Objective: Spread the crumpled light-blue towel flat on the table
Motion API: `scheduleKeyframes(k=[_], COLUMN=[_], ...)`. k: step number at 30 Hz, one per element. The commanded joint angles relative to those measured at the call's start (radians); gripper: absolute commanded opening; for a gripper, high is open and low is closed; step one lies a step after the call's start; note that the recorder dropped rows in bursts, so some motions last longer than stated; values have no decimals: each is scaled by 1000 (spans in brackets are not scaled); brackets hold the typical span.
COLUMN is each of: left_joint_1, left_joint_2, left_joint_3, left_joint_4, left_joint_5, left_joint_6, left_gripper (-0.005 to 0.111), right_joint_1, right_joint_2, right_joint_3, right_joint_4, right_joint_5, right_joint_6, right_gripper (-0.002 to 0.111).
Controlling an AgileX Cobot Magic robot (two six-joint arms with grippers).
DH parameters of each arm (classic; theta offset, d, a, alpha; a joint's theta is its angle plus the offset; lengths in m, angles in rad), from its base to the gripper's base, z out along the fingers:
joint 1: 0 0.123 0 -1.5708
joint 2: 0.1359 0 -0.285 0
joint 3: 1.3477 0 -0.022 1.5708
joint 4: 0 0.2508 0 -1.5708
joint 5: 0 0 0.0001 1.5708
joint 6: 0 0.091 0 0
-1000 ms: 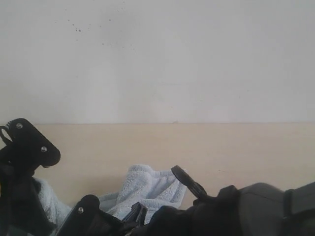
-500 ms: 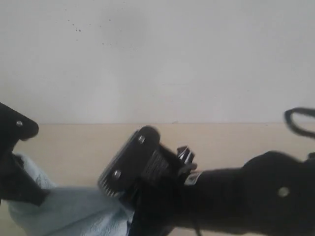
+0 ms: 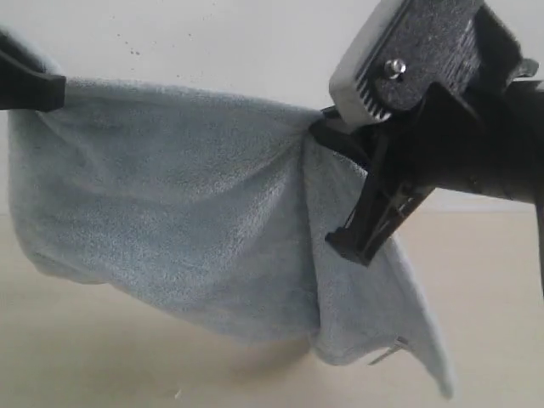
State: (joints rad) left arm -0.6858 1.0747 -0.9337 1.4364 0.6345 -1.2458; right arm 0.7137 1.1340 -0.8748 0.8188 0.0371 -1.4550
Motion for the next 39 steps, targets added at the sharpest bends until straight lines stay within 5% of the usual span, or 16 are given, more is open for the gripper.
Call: scheduleKeyframes(k=[1,5,12,19,23,29,34,39], left_joint_1=[5,5,5,5,5,5,5,5], left_joint_2=[21,54,74,74,72,72,80,82], left_joint_3=[26,118,251,265,236,236,236,236], left_joint_4=[-218,-374,-457,-481,-725,-764,-756,-760], left_joint_5=[21,24,32,111,132,136,223,193], left_joint_6=[176,296,297,306,528,731,780,780], left_gripper=[4,4,4,4,6,27,61,64], right_joint_1=[-7,-7,-7,-7,-7,-12,-197,-438], right_joint_2=[21,93,222,248,256,318,409,524], right_joint_3=[3,37,120,129,129,99,8,-46], right_joint_4=[-7,-26,-185,-227,-327,-686,-963,-635], right_joint_5=[204,307,307,308,391,442,601,786], right_joint_6=[-36,70,350,410,596,1014,1501,1276], right_gripper=[0,6,43,47,47,47,47,47])
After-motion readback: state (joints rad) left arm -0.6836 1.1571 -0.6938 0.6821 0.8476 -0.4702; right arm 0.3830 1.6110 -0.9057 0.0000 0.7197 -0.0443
